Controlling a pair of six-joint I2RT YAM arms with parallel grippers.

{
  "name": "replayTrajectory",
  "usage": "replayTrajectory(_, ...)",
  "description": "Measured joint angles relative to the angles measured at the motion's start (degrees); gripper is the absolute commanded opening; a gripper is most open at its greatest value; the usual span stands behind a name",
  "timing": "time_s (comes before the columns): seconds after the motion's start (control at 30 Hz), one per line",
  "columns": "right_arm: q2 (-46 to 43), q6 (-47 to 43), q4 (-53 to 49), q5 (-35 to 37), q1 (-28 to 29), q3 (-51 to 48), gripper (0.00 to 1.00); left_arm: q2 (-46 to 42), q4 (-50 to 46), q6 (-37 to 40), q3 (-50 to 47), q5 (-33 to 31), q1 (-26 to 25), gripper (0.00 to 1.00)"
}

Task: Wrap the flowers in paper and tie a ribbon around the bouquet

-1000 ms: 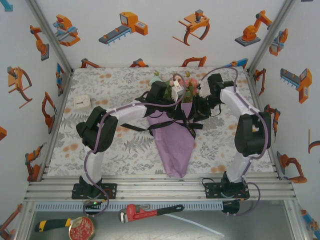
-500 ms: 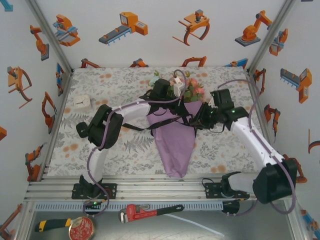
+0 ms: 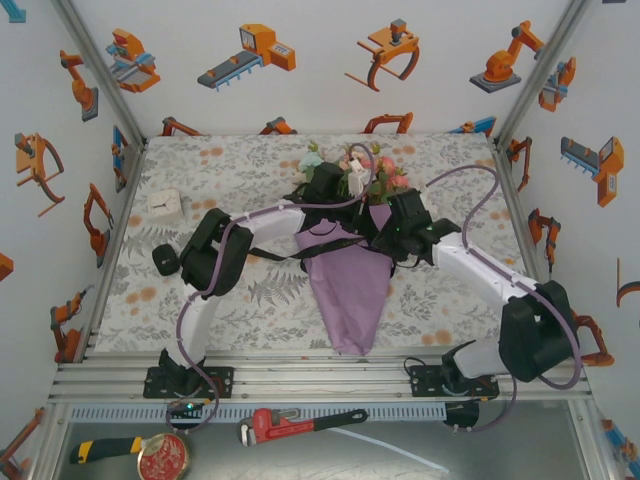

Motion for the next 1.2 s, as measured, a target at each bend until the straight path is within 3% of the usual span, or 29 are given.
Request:
replayTrajectory(0.2,2.9,-0.1,0.3,5.2,0.0,1.2,0.38,0.1,0.0,-0.6,0.2,0.0,0.0,0.00)
replayTrajectory(0.37,5.2,-1.0,2.4,5.9,0.0,1.3,0.17,0.9,0.2,-1.1,0.6,0.0,0.0,0.00)
replayTrajectory(0.47,6.3,-2.1,2.6,5.9,0.0,1.5,0.00,1.0,0.1,-1.2,0.6,0.0,0.0,0.00)
replayTrajectory(0.63,4.9,-4.9,2.1,4.9,0.0,1.6,0.00,1.0,0.1,-1.2,0.6,-0.3,0.0,0.00)
replayTrajectory(0.73,1.1,-8.5,0.4,0.7,0.0,1.9,0.00,1.0,0.0,-1.1,0.6,-0.5,0.1,0.00)
replayTrajectory(0.97,-17.9,-19.6,-2.6,-14.6,-0.9,2.5,0.00,1.1,-0.2,-1.1,0.6,-0.8,0.2,0.00)
replayTrajectory(1.13,-26.8,-20.5,-3.8,-15.0,-5.9,0.8,0.00,1.1,-0.3,-1.1,0.6,-0.9,0.3,0.00)
replayTrajectory(1.2,-28.2,-20.7,-5.6,-12.2,-6.6,-0.2,0.00,1.0,-0.3,-0.9,0.5,-0.9,0.4,0.06)
